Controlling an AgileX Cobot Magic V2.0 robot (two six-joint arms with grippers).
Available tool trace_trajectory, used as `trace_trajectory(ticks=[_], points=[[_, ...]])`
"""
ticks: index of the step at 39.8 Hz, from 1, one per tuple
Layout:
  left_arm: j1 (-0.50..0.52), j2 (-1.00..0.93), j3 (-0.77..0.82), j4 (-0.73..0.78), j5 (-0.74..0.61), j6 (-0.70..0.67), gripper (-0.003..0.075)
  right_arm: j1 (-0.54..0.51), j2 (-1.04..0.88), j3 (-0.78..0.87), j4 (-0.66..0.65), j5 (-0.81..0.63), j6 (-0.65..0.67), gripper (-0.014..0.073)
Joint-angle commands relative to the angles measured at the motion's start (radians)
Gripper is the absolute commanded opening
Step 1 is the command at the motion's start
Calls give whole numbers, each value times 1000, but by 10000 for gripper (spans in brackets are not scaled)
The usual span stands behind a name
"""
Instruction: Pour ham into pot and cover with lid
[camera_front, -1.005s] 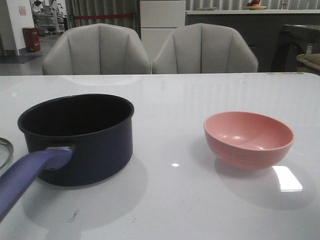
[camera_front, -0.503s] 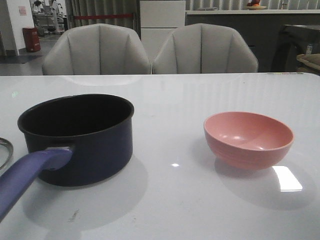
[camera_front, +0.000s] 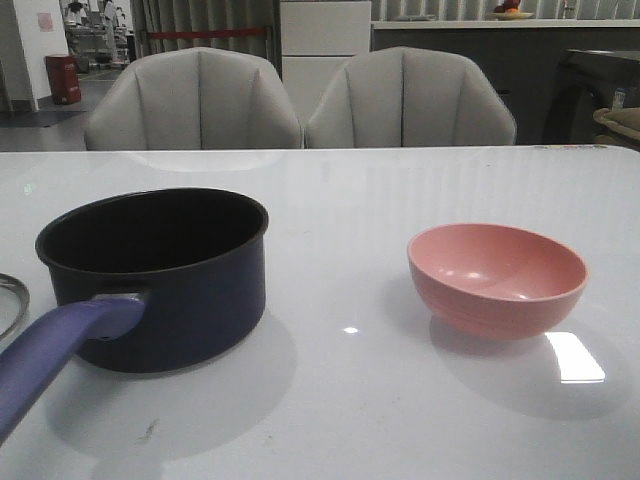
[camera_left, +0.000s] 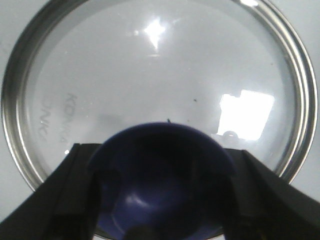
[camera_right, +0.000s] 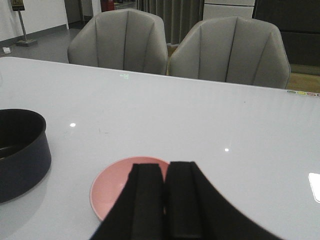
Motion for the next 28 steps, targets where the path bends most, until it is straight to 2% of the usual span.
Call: trace_trajectory(ticks=[1, 18, 28], points=[[2, -37, -24, -10, -2, -1, 115, 2, 5, -25, 2, -68, -8, 138], [-10, -156, -122, -10, 34, 15, 115, 2, 5, -25, 2, -68, -8, 138], [-118, -178, -267, -12, 173, 57, 115, 2, 5, -25, 2, -68, -8, 138]])
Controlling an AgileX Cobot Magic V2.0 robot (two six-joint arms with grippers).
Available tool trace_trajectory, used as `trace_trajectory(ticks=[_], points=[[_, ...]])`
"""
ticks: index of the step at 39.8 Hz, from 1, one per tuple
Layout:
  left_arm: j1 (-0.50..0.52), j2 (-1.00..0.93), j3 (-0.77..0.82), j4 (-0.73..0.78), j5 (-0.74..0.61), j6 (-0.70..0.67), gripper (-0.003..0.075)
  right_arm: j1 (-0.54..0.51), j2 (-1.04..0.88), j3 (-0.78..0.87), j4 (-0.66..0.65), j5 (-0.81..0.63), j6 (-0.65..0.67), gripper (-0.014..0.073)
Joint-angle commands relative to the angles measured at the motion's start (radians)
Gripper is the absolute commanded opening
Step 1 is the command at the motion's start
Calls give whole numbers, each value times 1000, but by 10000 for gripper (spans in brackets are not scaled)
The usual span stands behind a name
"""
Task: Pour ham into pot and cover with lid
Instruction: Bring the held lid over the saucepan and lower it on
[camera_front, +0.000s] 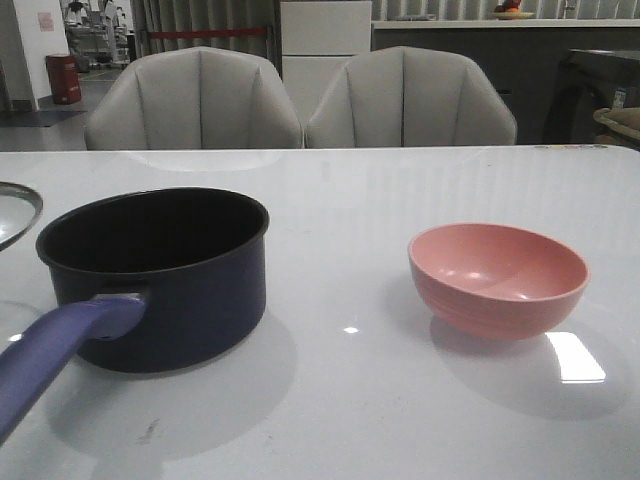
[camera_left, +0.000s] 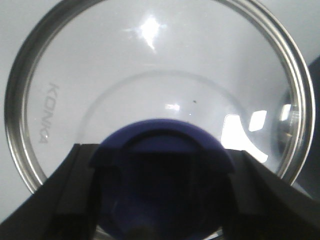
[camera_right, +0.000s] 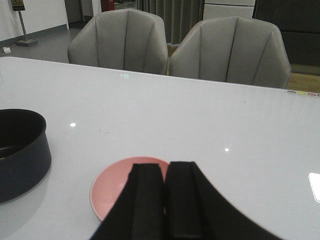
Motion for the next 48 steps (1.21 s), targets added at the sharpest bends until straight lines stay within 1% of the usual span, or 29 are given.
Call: trace_trajectory(ticks=[1, 5, 12, 17, 24, 29, 48], points=[[-68, -62, -101, -14, 49, 11, 115, 2, 5, -25, 2, -68, -8, 138], [-150, -62, -161, -12, 93, 14, 115, 2, 5, -25, 2, -68, -8, 138], [-269, -55, -213, -12, 92, 14, 115, 2, 5, -25, 2, -68, -8, 138], [-329, -32, -215, -8, 106, 14, 115, 2, 5, -25, 2, -68, -8, 138], [-385, 5, -217, -6, 123, 14, 115, 2, 5, -25, 2, -68, -8, 138], [-409, 21, -217, -6, 123, 14, 115, 2, 5, -25, 2, -68, -8, 138], [-409, 36, -217, -39, 123, 14, 115, 2, 5, -25, 2, -68, -8, 138]])
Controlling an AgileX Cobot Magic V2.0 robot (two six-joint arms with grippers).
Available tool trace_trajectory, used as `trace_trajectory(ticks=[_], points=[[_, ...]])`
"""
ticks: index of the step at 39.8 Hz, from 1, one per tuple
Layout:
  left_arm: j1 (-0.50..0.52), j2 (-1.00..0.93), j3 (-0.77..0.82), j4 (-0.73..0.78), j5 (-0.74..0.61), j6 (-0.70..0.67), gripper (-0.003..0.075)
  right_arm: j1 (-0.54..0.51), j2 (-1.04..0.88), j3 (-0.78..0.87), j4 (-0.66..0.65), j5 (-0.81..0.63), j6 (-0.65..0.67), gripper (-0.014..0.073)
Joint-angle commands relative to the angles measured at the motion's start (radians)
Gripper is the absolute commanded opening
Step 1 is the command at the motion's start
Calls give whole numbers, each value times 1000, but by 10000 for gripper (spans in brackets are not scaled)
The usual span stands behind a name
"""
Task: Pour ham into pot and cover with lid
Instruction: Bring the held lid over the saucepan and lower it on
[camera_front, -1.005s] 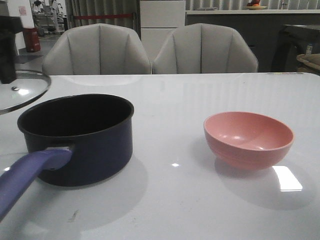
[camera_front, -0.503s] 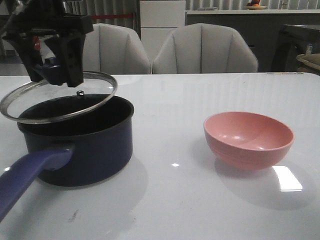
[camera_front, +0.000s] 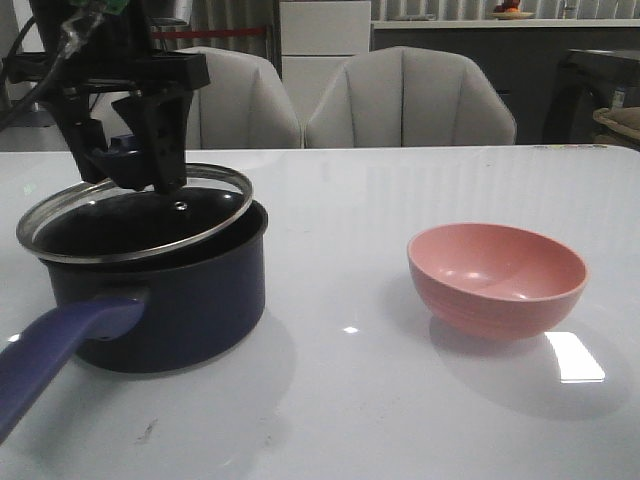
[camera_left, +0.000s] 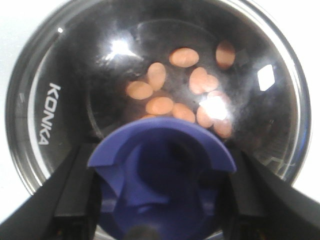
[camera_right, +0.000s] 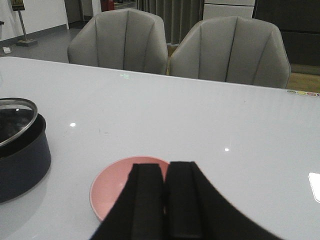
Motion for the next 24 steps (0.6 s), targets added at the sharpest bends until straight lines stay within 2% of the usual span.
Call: trace_trajectory(ticks=[1, 9, 24], points=[[-7, -52, -36, -17, 46, -2, 115, 2, 5, -27, 2, -68, -8, 138], [-7, -52, -36, -55, 46, -2, 115, 2, 5, -27, 2, -68, -8, 138], [-7, -42, -36, -33, 46, -2, 115, 2, 5, -27, 2, -68, -8, 138]])
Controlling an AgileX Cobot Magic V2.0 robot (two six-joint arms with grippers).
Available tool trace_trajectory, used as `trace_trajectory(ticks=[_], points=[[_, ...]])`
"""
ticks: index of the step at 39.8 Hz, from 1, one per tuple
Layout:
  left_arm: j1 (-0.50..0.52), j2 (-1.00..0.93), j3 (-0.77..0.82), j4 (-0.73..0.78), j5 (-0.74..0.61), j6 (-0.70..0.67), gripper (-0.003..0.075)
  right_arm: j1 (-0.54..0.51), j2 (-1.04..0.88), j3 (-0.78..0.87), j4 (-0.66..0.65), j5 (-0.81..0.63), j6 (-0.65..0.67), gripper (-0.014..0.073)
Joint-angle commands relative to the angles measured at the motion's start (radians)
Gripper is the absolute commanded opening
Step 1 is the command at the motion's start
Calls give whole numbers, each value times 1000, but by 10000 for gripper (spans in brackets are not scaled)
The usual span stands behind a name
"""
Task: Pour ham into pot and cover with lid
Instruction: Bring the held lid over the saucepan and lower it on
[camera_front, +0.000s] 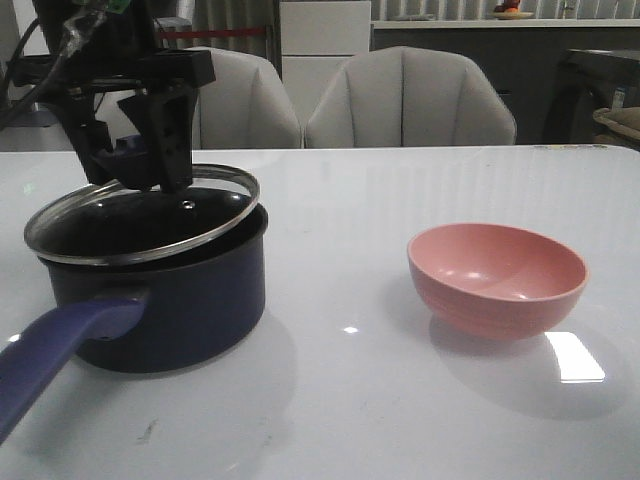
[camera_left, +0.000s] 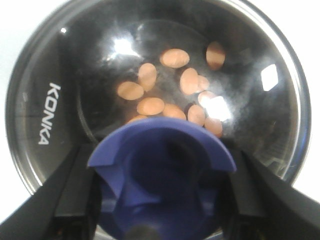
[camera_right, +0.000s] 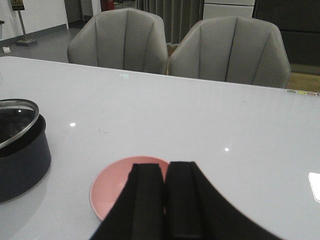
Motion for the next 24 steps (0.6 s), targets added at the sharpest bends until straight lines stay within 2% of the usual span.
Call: trace_trajectory(ticks=[1, 11, 14, 18, 24], points=[[-7, -42, -36, -10, 47, -2, 115, 2, 5, -27, 2, -68, -8, 138], [-7, -16, -36, -37, 47, -2, 120, 2, 5, -27, 2, -68, -8, 138], [-7, -14, -36, -33, 47, -2, 147, 2, 5, -27, 2, -68, -8, 138], [-7, -8, -36, -33, 47, -2, 241, 2, 5, -27, 2, -68, -8, 138], [-7, -7, -36, -35, 47, -2, 440, 2, 5, -27, 2, -68, -8, 138]])
